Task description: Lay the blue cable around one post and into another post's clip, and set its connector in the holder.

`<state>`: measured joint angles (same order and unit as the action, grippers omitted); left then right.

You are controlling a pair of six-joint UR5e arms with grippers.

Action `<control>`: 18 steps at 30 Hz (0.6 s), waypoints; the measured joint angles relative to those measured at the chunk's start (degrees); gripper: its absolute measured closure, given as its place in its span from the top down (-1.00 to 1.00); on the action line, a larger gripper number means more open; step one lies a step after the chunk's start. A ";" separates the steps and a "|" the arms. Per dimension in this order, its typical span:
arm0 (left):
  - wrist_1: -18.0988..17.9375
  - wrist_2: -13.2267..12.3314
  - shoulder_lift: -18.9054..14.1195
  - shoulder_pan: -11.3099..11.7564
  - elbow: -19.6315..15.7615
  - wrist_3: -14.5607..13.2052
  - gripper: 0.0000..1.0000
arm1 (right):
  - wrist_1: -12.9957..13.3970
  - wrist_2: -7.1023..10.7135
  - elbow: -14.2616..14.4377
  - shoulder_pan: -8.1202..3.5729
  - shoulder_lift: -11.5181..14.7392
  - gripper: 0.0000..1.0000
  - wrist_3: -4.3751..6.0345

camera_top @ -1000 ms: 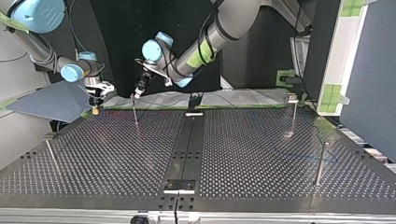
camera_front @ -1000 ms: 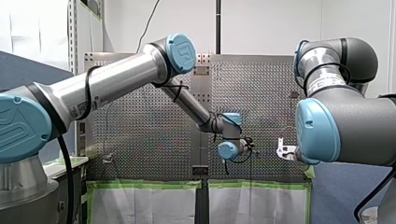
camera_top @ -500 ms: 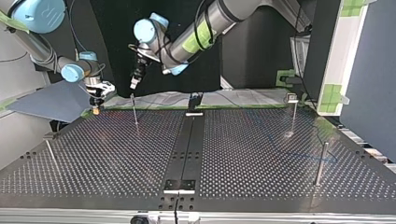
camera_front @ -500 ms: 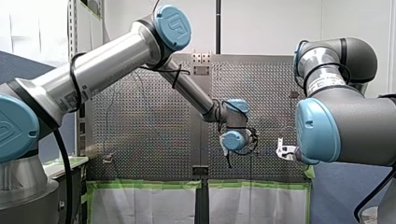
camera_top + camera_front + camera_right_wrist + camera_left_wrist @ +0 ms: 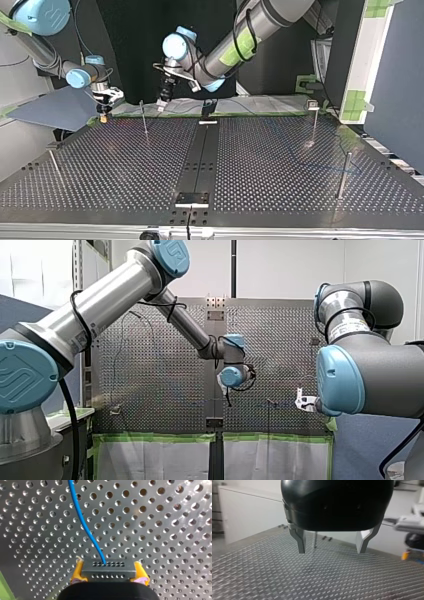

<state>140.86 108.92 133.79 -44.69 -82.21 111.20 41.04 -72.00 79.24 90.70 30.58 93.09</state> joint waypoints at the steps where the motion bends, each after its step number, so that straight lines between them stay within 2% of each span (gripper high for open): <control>1: -0.23 -0.58 -0.57 0.57 -0.57 0.13 0.97 | 0.00 -0.02 0.00 0.02 0.00 -1.00 0.00; 5: -0.74 -3.30 -3.31 2.37 -3.32 0.30 0.97 | 0.01 -0.06 0.00 0.10 -0.01 -1.00 0.01; 11: -0.80 -6.53 -7.05 2.43 -7.06 -0.24 0.97 | 0.00 -0.13 0.00 0.19 -0.01 -1.00 0.01; 14: -0.72 -6.53 -8.79 2.33 -8.80 -1.05 0.97 | 0.00 -0.17 0.00 0.26 -0.02 -1.00 0.01; 18: -0.48 -4.80 -11.18 2.25 -11.18 -2.28 0.97 | 0.01 -0.21 0.00 0.38 -0.02 -1.00 0.01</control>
<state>140.39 104.12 122.61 -42.44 -93.39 108.93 41.05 -72.22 79.24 91.08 30.57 93.09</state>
